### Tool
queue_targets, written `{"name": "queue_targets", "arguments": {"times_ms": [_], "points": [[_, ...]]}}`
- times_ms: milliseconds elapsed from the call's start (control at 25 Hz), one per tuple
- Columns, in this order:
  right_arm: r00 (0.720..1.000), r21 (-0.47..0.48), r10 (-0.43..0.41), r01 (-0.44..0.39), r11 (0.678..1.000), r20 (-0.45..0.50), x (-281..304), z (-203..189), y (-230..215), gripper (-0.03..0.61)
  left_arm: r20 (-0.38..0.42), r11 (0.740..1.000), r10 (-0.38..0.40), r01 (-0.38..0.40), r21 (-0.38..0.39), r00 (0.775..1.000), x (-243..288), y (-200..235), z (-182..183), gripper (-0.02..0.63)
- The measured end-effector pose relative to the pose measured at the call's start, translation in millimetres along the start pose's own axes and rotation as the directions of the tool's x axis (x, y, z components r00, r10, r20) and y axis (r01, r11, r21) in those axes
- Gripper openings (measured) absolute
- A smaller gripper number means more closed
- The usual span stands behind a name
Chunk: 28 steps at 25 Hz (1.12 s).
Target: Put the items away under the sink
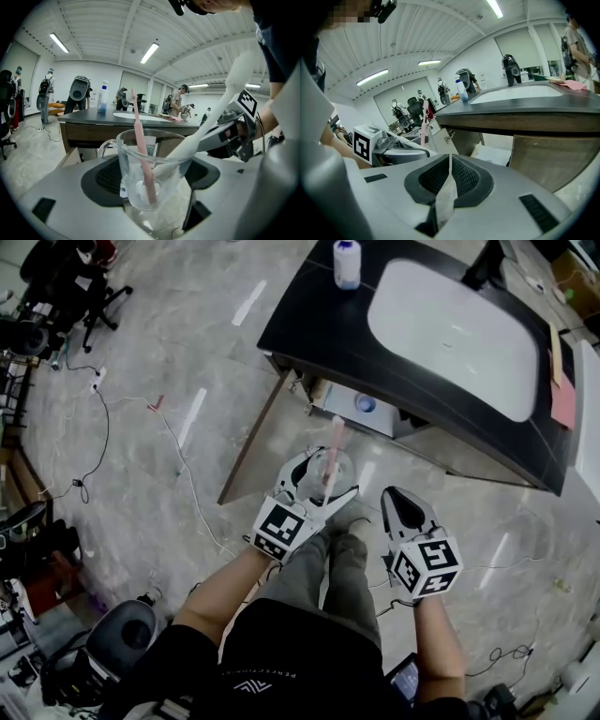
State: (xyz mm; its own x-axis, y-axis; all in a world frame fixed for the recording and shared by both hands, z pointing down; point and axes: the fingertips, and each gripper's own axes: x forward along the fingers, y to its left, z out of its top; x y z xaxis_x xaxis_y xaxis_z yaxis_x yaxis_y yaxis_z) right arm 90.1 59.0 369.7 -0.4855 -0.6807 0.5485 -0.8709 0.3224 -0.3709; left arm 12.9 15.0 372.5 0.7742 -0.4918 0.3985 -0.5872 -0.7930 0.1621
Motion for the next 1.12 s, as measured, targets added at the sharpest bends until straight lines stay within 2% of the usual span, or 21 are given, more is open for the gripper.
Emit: {"name": "queue_targets", "arguments": {"times_ms": [360, 560, 840, 1120], "points": [[1.000, -0.050, 0.012, -0.012, 0.999, -0.016, 41.2, -42.0, -11.8, 0.043, 0.001, 0.999, 0.040, -0.039, -0.023, 0.999, 22.7, 19.1, -55.9, 0.385], [1.000, -0.077, 0.017, -0.018, 0.997, -0.023, 65.2, -69.8, -19.6, 0.043, -0.027, 0.996, 0.079, -0.080, -0.033, 0.997, 32.3, 30.6, -95.2, 0.385], [0.999, -0.116, 0.029, -0.034, 0.993, -0.044, 102.6, -108.6, -30.3, 0.043, -0.045, 0.995, 0.089, -0.090, -0.031, 0.995, 48.1, 41.4, -147.8, 0.385], [0.999, -0.140, 0.031, -0.034, 0.990, -0.027, 147.7, -135.4, -52.6, 0.043, -0.028, 0.992, 0.118, -0.119, -0.041, 0.993, 70.1, 57.8, -195.9, 0.385]]}}
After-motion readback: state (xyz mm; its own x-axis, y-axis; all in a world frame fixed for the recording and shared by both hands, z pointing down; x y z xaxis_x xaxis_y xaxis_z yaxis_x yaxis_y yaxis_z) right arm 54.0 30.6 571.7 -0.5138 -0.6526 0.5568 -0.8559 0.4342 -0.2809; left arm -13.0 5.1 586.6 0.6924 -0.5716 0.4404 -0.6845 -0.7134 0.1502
